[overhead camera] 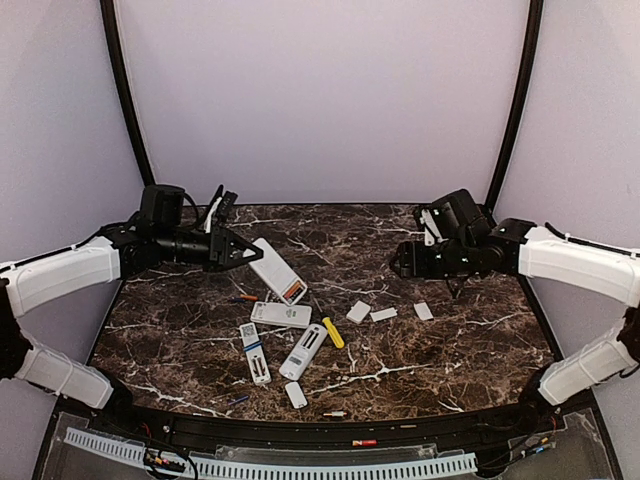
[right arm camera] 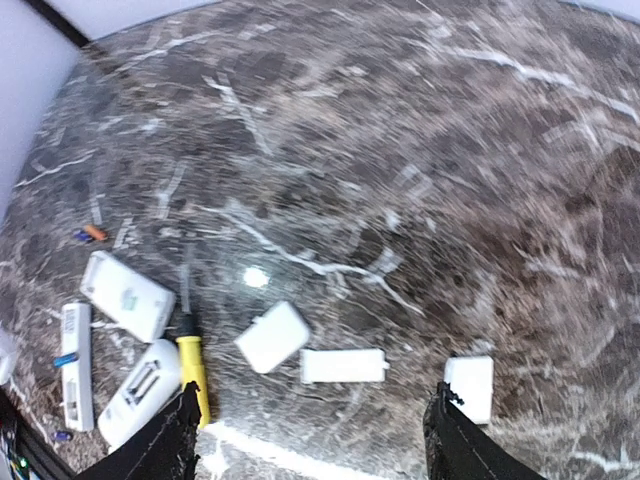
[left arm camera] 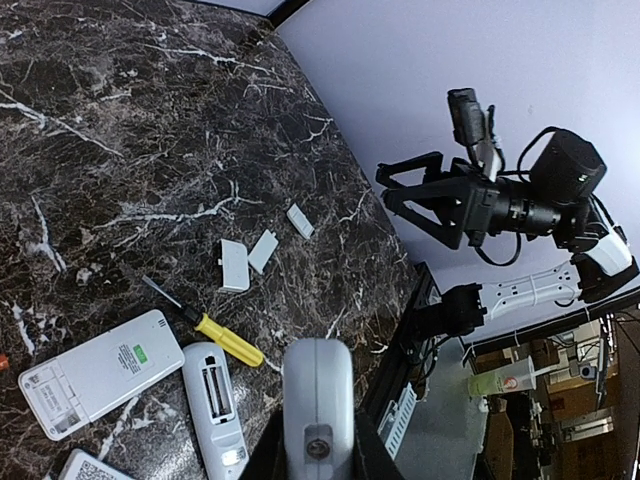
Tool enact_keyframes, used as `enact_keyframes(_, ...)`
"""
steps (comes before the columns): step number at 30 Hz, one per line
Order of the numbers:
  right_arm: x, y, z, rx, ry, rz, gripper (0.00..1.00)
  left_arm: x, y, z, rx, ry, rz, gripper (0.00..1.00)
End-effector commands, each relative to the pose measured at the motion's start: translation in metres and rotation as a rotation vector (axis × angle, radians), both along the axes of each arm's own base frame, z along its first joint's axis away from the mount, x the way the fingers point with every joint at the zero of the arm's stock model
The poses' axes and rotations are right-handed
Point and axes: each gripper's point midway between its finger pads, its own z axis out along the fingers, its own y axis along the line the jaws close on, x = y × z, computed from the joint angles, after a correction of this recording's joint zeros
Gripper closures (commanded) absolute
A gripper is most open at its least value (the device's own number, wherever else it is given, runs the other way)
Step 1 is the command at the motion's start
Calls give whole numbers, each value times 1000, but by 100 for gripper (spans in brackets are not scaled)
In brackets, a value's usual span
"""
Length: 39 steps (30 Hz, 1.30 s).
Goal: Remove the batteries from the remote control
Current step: Pass from the left arm to the right
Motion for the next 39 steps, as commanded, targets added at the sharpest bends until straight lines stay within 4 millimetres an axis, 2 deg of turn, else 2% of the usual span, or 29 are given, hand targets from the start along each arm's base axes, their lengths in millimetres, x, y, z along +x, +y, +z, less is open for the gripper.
enact_keyframes(1,-27,63,43,124,-147,297,23,-7,-18,2,25,41,-46,100)
enact_keyframes(6,-52,115,66,183,-201,459,17,-14,-35,-5,3,126,-92,100)
enact_keyframes(12,-68,169,64,187,-196,592,14,-22,-46,-16,5,204,-131,100)
enact_keyframes(16,-79,192,55,166,-183,660,13,-25,-48,-19,10,221,-138,100)
enact_keyframes(22,-87,212,40,137,-161,703,12,-27,-53,-17,-3,227,-157,100)
enact_keyframes(29,-87,223,28,82,-156,712,13,-27,-57,-16,-6,228,-173,100)
enact_keyframes(34,-87,226,21,37,-153,710,24,-27,-57,-18,2,229,-169,100)
enact_keyframes(39,-82,225,16,7,-142,672,43,-25,-57,-18,4,224,-163,100)
